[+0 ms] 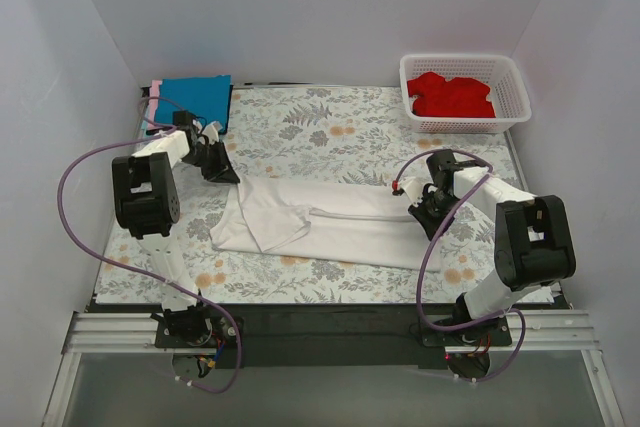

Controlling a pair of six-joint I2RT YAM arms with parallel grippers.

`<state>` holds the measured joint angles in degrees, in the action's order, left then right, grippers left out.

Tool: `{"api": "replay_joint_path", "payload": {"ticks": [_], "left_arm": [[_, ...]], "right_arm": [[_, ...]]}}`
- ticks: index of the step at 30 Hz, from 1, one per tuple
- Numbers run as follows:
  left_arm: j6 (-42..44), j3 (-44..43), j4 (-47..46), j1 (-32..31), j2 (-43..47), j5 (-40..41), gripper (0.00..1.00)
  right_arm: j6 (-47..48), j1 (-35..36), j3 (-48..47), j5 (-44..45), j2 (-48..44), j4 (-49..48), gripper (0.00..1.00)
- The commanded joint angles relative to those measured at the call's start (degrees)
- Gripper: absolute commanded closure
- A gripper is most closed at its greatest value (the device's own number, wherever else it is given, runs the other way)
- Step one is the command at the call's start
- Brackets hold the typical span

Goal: Fold and stack the t-shirts
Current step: Fold the tshirt

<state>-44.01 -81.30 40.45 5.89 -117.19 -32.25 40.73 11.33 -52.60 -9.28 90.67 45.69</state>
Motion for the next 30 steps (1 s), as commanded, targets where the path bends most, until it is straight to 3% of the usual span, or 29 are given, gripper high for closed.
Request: {"api": "replay_joint_path", "payload": {"ticks": [1,25,30], "left_arm": [[-1.16,-3.07,-1.42,0.17,0.73,0.6,0.98],[-1.08,-4.04,-2.92,1.93,-2.43,4.39,1.0],[1.03,-5.54,-2.13,2.02,-0.6,1.58,0.8]], "right_arm": [[0.67,0.01,0.83,1.19,0.38,-0.96,0.89],[0.05,0.01,-0.04,0.85,-0.85,0.0,0.89],[0.14,0.01,-6.71,-5.39,-3.92,7.38,0.88]]}}
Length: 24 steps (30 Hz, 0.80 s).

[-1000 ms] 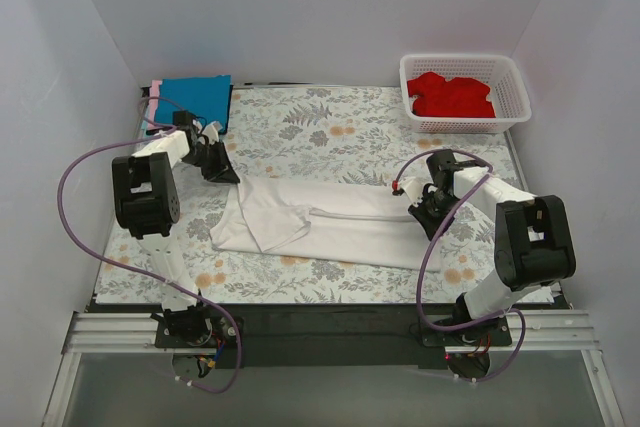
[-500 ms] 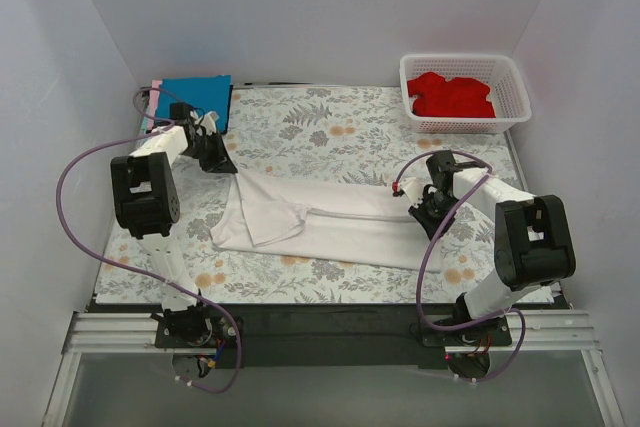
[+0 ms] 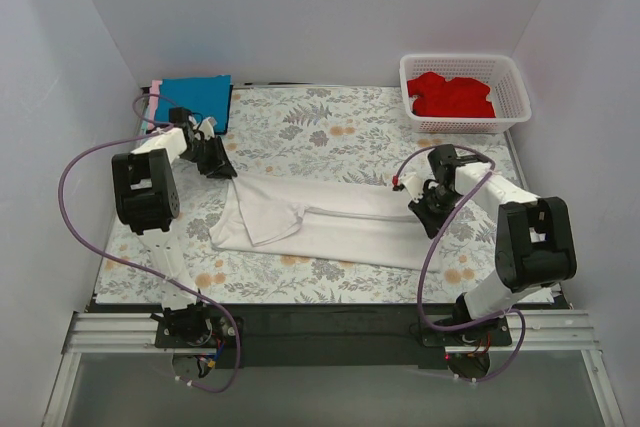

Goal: Fold and stack the t-shirts
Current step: Fold the tshirt

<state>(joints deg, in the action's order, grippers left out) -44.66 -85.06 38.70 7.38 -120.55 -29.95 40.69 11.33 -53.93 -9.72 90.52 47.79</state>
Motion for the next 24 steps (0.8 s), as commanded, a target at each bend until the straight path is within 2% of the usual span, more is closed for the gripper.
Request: {"api": "replay_joint_path", "payload": {"ticks": [1,5,8,13,20,24], "left_arm": [[2.38,-1.78,-0.55,0.53,3.82,-0.98,0.76],[6.69,-1.69,-0.55,0.53,11.89,-4.23,0.66],[9.85,0.15,0.41,-1.56,15.6,-5.38,0.64],[12.41,8.49,3.13,-7.89,20.7,-0.38,0.65],[11.8,23.5,3.14,-18.35,25.45,4.37,0.66],[11.09,27.22,2.35,-20.03,24.67,7.8,0.67]], "right_arm": [[0.27,0.01,-8.7,-7.4,-4.47,7.38,0.87],[-0.43,0.01,-16.35,-10.15,-6.41,9.34,0.8],[-1.22,0.01,-20.84,-9.27,-3.08,9.16,0.8],[-1.58,0.01,-25.43,-6.9,4.92,8.81,0.83],[0.09,0.01,-23.24,-3.12,11.6,6.18,0.84],[1.5,0.01,-17.36,-1.36,11.17,4.42,0.84]]}}
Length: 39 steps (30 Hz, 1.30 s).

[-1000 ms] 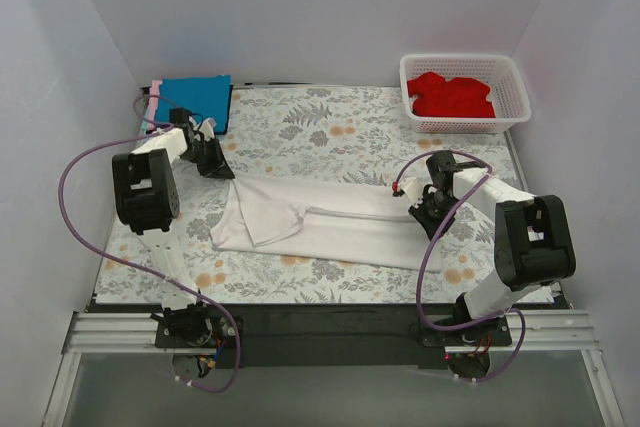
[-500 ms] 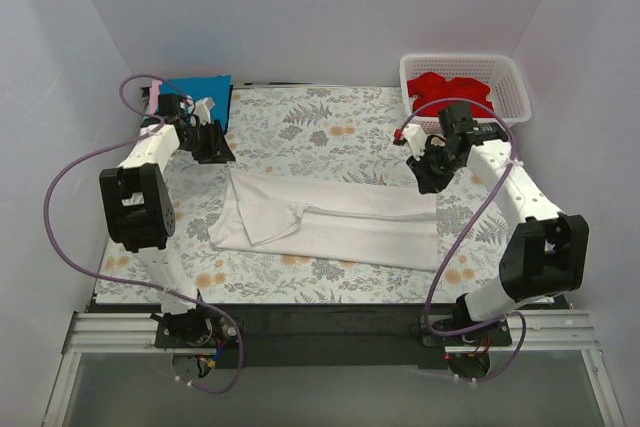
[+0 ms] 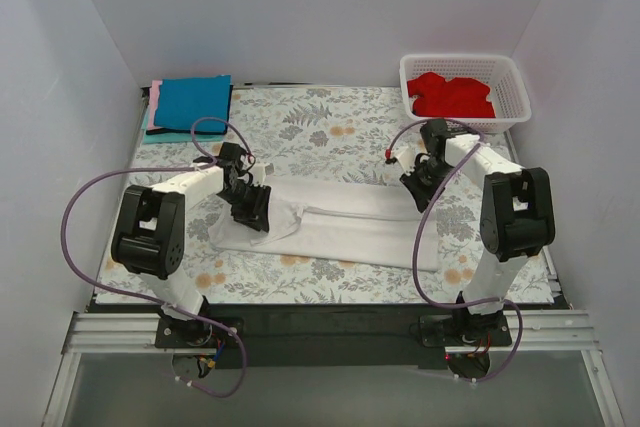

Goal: Fold and stack the t-shirts
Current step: Fold the tshirt

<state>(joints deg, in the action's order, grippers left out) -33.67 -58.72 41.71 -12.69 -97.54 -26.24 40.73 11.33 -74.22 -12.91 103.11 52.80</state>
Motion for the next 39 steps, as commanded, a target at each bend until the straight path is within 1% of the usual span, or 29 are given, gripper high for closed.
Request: {"api": "replay_joint_path", "payload": {"ticks": [1,4,5,6,8,9,12,13,15,16,17,18,19,20,21,22,23,26,27,30,34,39], "left_arm": [[0.01,0.97,-0.84,0.03,1.21,5.05,0.67],[0.27,0.1,-1.46,-0.06,-2.03,8.04,0.68],[0.36,-0.69,-1.81,-0.06,-3.17,8.57,0.68],[0.8,-2.52,-2.07,-0.06,-5.97,9.62,0.69],[1.24,-5.34,-2.16,0.03,-8.8,9.98,0.69],[2.2,-8.4,-2.16,0.03,-11.77,9.98,0.69],[3.87,-14.38,-1.73,0.03,-16.7,10.42,0.7],[4.92,-19.89,-1.38,0.03,-21.16,10.16,0.7],[5.98,-27.9,0.55,-0.06,-25.66,9.63,0.71],[7.03,-37.08,1.17,-0.06,-30.56,9.02,0.71],[7.21,-41.69,2.22,-0.06,-32.52,8.14,0.71],[7.3,-46.44,3.01,-0.14,-34.72,7.7,0.7],[7.22,-52.05,3.89,-0.06,-36.48,7.0,0.69],[6.43,-60.46,4.77,-0.14,-38.85,6.73,0.68],[5.64,-64.38,4.87,0.03,-39.48,6.81,0.67],[5.29,-66.77,4.61,0.03,-39.57,6.9,0.66],[4.15,-67.92,3.3,0.12,-38.01,6.9,0.66],[2.21,-62.86,-1.44,0.21,-32.74,5.86,0.65],[1.25,-57.79,-2.5,0.12,-28.63,3.5,0.65],[-1.12,-48.55,-5.5,0.03,-22.46,1.2,0.64],[-4.03,-41.84,-5.07,-0.32,-19.72,-1.61,0.64],[-6.06,-36.56,-5.41,-0.5,-18.04,-3.03,0.65]], "right_arm": [[1.81,0.09,5.37,2.27,-2.2,-1.46,0.84],[1.9,0.62,9.34,2.27,-3.87,-2.26,0.84],[1.9,0.88,12.05,2.36,-4.32,-2.78,0.84],[1.9,1.14,13.21,2.36,-4.76,-2.96,0.84],[1.55,2.2,16.36,2.27,-6.25,-2.96,0.84],[1.28,2.72,17.43,2.18,-7.04,-2.87,0.84],[-0.21,6.58,21.46,1.31,-11.16,-2.35,0.84],[-0.91,9.82,22.26,-0.26,-12.22,-1.91,0.84],[-2.4,13.96,24.11,-2.2,-14.95,-0.86,0.83],[-3.37,19.29,23.77,-0.82,-16.26,-0.94,0.83],[-4.07,21.17,23.07,-1.76,-16.71,-0.68,0.83],[-5.12,22.58,22.19,-3.6,-16.89,-0.07,0.83],[-4.96,24.94,19.31,-8.49,-16.98,2.03,0.83],[-4.87,25.66,17.8,-10.97,-16.89,3.61,0.82],[-4.61,26.19,15.96,-13.09,-16.72,4.94,0.82],[-4.26,26.54,12.9,-15.81,-16.54,6.86,0.82],[-4.26,26.46,11.39,-16.27,-16.54,7.32,0.81],[-4.26,26.02,7.09,-13.38,-16.8,7.15,0.81],[-3.82,25.76,6.46,-12.42,-16.63,6.88,0.81],[-3.64,24.0,5.83,-7.76,-14.61,5.04,0.81],[-3.73,22.07,8.03,-1.61,-10.14,0.21,0.83],[-2.86,22.24,10.92,-0.54,-5.12,-3.57,0.84]]}}
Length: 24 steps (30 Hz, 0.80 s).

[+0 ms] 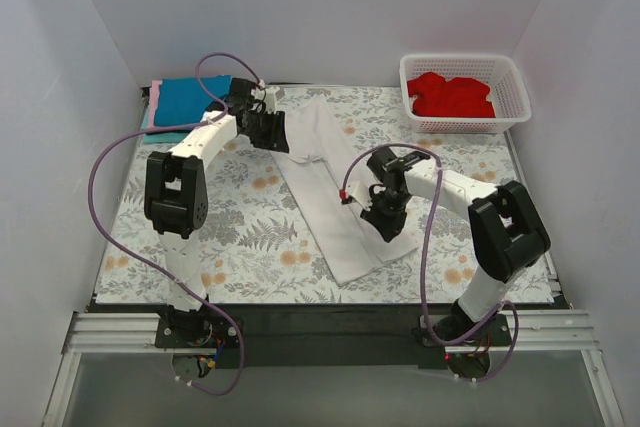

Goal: Fold and stack the t-shirts
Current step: Fold the tshirt

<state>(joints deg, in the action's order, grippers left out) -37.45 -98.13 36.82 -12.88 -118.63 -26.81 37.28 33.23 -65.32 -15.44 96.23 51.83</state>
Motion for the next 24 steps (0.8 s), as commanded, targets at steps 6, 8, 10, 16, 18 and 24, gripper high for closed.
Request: {"api": "replay_joint_path", "payload": {"ticks": [6,8,10,16,18,24], "left_arm": [[-1.48,5.49,-0.17,-0.39,4.9,-1.32,0.65],[-1.4,5.67,0.97,-0.39,4.81,-0.79,0.65],[-1.22,5.93,1.59,-0.39,4.72,-0.35,0.65],[-1.4,4.27,3.08,-0.3,2.62,-2.27,0.65],[-1.13,3.12,4.66,-0.3,1.83,-2.9,0.65],[-1.22,2.85,5.02,-0.3,1.38,-3.78,0.66]], "right_arm": [[0.61,3.15,3.8,2.61,4.94,-4.64,0.85],[-0.53,5.78,4.32,1.03,5.46,-4.64,0.85],[-1.68,10.07,4.85,-2.03,6.08,-4.64,0.85],[-3.97,21.33,0.29,-17.29,7.22,-3.15,0.82],[-3.01,21.52,-5.05,-22.07,6.7,-0.09,0.79],[-3.0,14.16,-13.42,-24.2,2.83,0.64,0.77]]}}
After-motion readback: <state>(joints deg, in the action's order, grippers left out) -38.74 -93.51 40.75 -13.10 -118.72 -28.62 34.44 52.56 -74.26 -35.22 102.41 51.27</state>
